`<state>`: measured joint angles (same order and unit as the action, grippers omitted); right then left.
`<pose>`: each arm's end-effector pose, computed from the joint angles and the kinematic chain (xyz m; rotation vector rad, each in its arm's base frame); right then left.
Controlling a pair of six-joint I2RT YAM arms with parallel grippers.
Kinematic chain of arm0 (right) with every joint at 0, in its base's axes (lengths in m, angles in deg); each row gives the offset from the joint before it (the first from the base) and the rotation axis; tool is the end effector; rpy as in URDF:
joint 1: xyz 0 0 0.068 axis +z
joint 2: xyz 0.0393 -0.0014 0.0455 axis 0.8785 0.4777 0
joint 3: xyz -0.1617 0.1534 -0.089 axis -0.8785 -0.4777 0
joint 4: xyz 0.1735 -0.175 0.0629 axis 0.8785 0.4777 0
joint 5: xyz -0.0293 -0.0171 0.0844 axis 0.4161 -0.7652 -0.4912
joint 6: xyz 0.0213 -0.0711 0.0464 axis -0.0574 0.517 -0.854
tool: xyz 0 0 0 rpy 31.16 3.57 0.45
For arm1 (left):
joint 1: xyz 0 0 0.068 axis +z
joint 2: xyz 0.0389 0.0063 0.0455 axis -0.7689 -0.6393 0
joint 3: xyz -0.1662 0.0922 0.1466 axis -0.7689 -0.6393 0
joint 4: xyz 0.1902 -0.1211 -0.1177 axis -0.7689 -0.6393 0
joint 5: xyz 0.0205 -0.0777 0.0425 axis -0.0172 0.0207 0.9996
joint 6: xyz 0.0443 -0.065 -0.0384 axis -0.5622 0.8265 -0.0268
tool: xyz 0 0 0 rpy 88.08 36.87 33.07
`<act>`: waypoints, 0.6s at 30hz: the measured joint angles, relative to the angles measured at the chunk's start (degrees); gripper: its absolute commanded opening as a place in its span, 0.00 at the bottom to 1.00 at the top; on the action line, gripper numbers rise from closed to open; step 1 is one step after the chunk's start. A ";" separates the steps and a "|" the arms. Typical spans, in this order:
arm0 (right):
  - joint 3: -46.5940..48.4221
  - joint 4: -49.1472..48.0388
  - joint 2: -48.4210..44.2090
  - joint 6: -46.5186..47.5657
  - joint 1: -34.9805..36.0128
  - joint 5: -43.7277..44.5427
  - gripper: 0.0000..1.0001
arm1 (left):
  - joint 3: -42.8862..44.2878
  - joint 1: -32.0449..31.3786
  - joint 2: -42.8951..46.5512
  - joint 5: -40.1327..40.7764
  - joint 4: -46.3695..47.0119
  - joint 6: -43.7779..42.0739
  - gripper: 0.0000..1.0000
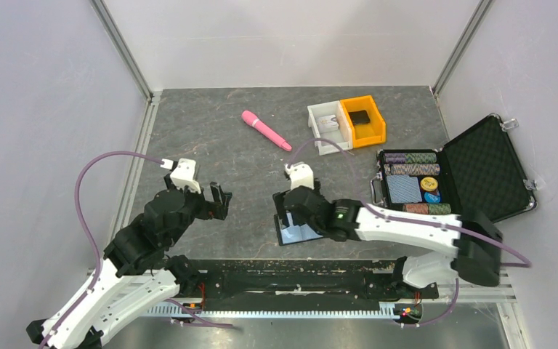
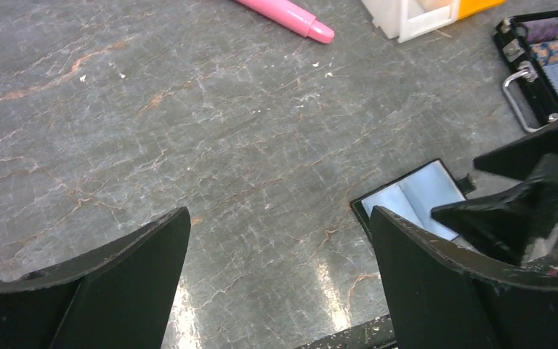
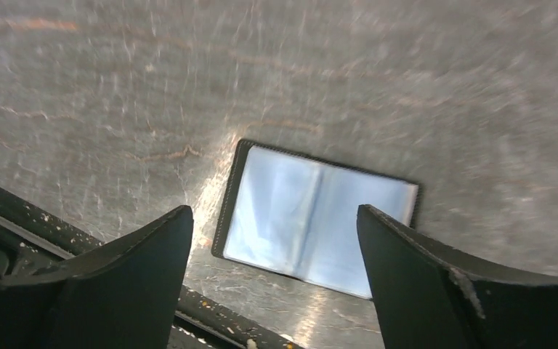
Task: Take the credit cards out of the card holder
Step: Reset both arms
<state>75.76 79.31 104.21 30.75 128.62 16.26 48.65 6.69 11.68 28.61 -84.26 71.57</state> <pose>0.1577 0.2818 0.1788 -0.4586 2.2541 0.3291 0.1368 -0.0881 0.2942 0.1589 1.9362 -0.3287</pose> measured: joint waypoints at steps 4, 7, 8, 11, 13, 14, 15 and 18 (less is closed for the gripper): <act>0.02 2.10 -9.55 1.70 0.00 4.87 0.98 | 2.78 0.00 -0.09 -1.20 -0.76 0.24 1.00; -0.59 2.75 -16.76 2.29 0.00 8.76 0.98 | 5.25 0.00 -0.09 -1.79 -0.72 0.35 1.00; -0.92 3.02 -18.84 2.36 0.00 9.88 0.98 | 6.08 0.00 -0.09 -2.21 -0.68 0.37 1.00; -2.34 4.39 -25.38 2.43 -0.04 13.75 0.98 | 7.78 0.00 -0.07 -2.78 -0.33 0.37 1.00; -3.10 5.40 -28.37 2.36 -0.13 16.02 0.98 | 8.31 0.00 0.00 -3.32 -0.33 0.37 1.00; -3.41 5.90 -29.51 2.34 -0.15 16.92 0.98 | 8.41 0.00 0.09 -3.74 -0.33 0.37 1.00; -3.72 6.21 -30.51 2.25 -0.15 17.84 0.98 | 8.41 0.00 0.26 -3.91 -0.35 0.37 1.00; -4.24 7.28 -32.85 1.42 -0.15 20.02 0.98 | 8.41 0.00 1.25 -4.33 -0.24 0.37 1.00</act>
<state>71.52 86.59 71.36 32.17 128.47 36.28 57.06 6.69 12.92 24.28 -84.50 71.94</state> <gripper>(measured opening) 0.979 0.996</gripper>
